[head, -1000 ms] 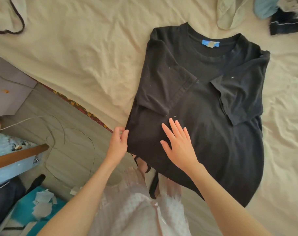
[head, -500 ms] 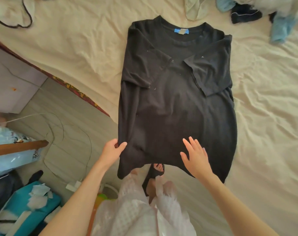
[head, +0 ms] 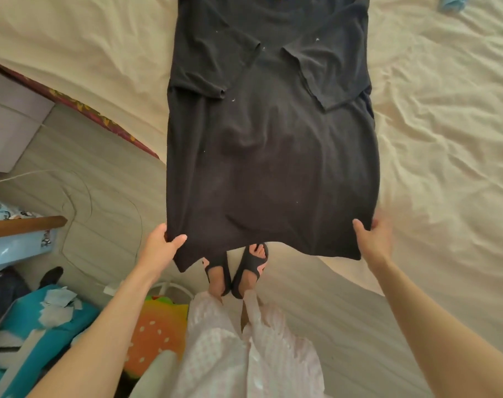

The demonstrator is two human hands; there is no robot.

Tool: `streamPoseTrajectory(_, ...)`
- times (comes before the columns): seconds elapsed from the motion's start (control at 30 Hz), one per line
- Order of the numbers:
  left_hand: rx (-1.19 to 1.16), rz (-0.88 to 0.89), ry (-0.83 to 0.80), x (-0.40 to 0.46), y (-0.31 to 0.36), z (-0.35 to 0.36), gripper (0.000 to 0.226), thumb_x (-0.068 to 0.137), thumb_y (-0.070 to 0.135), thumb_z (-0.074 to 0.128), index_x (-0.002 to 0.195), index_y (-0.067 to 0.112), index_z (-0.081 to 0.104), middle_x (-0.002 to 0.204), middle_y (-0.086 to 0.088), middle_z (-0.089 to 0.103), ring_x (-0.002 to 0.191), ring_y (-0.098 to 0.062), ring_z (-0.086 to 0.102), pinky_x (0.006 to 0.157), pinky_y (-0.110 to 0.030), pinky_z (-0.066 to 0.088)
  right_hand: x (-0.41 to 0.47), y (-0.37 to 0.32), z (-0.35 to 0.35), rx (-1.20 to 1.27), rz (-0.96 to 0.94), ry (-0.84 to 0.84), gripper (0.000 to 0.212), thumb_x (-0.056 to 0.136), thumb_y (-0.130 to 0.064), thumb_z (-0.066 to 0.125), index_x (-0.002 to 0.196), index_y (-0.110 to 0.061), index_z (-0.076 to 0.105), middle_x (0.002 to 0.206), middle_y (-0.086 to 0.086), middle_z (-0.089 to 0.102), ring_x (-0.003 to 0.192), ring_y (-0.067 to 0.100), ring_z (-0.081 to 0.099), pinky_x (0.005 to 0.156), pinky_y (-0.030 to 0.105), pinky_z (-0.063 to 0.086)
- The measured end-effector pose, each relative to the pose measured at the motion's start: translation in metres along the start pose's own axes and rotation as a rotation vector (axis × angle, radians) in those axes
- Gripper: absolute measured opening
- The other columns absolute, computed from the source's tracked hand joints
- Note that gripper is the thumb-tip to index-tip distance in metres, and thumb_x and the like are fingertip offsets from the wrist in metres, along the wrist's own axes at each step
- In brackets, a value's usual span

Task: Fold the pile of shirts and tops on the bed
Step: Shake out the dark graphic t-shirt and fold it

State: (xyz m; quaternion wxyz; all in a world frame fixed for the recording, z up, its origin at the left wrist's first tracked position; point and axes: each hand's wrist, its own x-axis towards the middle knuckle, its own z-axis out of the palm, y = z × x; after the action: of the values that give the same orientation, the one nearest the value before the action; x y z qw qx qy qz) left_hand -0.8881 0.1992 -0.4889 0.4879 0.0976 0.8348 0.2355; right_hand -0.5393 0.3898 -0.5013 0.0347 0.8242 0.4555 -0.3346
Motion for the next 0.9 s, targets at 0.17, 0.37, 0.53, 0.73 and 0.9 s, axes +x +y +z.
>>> streamPoseTrajectory(0.17, -0.043, -0.159, 0.013, -0.013, -0.029, 0.003, 0.017, 0.098, 0.009, 0.046, 0.105, -0.001, 0.057, 0.109, -0.017, 0.061, 0.093, -0.032, 0.06, 0.087, -0.043, 0.05, 0.002, 0.017, 0.005, 0.145, 0.187, -0.119, 0.031, 0.092, -0.021, 0.059, 0.114, 0.0, 0.059, 0.102, 0.011, 0.061, 0.09, 0.027, 0.055, 0.08, 0.036, 0.045)
streamPoseTrajectory(0.37, -0.239, -0.238, 0.162, -0.035, -0.028, -0.016, 0.03, 0.102, 0.012, 0.033, 0.122, -0.006, 0.047, 0.116, -0.014, 0.05, 0.101, -0.027, 0.053, 0.091, -0.042, 0.047, -0.025, 0.052, -0.011, 0.381, 0.381, -0.219, 0.035, 0.099, -0.021, 0.048, 0.125, 0.003, 0.049, 0.108, 0.008, 0.052, 0.106, 0.029, 0.053, 0.096, 0.044, 0.04)
streamPoseTrajectory(0.53, -0.411, -0.271, 0.215, -0.062, -0.004, -0.026, 0.029, 0.102, 0.005, 0.029, 0.122, -0.006, 0.046, 0.114, -0.018, 0.05, 0.099, -0.029, 0.053, 0.091, -0.041, 0.046, -0.045, 0.05, -0.038, 0.901, 0.534, -0.18, 0.013, 0.1, -0.011, 0.041, 0.097, -0.005, 0.052, 0.11, 0.012, 0.054, 0.078, 0.02, 0.057, 0.074, 0.036, 0.049)
streamPoseTrajectory(0.73, -0.599, -0.452, 0.094, -0.093, 0.022, -0.044, 0.024, 0.1, -0.001, 0.033, 0.119, -0.007, 0.047, 0.091, -0.016, 0.053, 0.077, -0.021, 0.052, 0.1, -0.041, 0.04, -0.066, 0.03, -0.079, 1.06, 0.558, -0.141, 0.016, 0.101, -0.014, 0.038, 0.111, -0.009, 0.05, 0.123, 0.009, 0.052, 0.088, 0.021, 0.059, 0.084, 0.034, 0.044)
streamPoseTrajectory(0.9, -0.877, -0.534, 0.024, -0.109, 0.06, -0.074, 0.015, 0.1, 0.001, 0.035, 0.099, -0.002, 0.05, 0.091, -0.015, 0.049, 0.093, -0.023, 0.052, 0.108, -0.037, 0.034, -0.076, -0.004, -0.115, 1.092, 0.521, -0.095, 0.031, 0.1, -0.012, 0.039, 0.129, 0.001, 0.043, 0.125, 0.016, 0.051, 0.111, 0.034, 0.056, 0.082, 0.035, 0.046)
